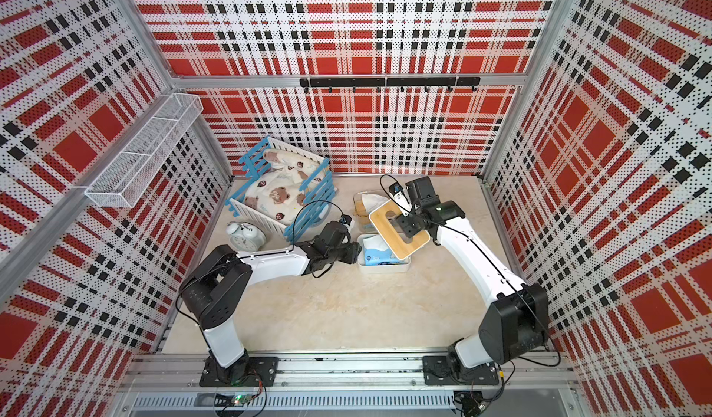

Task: Put the tissue paper into the tissue box
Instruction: Move the tissue box to the center of the board, then close the box lid on the tissue box.

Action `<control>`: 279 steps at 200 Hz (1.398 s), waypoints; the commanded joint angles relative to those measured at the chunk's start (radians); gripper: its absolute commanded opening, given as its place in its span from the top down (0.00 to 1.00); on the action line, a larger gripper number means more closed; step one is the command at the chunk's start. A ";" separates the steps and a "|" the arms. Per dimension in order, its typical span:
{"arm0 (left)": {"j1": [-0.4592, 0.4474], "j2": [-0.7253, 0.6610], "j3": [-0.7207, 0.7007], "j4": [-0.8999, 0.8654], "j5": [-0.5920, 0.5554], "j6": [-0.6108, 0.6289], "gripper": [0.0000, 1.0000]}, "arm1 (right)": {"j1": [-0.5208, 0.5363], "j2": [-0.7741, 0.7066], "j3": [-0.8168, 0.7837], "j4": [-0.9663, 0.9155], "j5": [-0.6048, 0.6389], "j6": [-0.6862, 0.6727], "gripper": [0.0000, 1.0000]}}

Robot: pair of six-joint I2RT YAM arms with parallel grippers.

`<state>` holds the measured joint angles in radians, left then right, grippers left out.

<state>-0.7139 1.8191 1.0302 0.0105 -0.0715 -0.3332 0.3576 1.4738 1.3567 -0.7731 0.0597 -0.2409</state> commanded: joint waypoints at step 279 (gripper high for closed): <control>0.346 -0.434 -0.256 0.137 0.041 -0.093 0.25 | 0.177 0.534 0.522 -0.318 -0.329 -0.465 0.86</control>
<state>-0.3717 1.3941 0.7803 0.1219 -0.0353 -0.4229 0.5232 1.9774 1.8378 -1.0557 -0.2493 -0.6853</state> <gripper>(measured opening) 0.752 0.523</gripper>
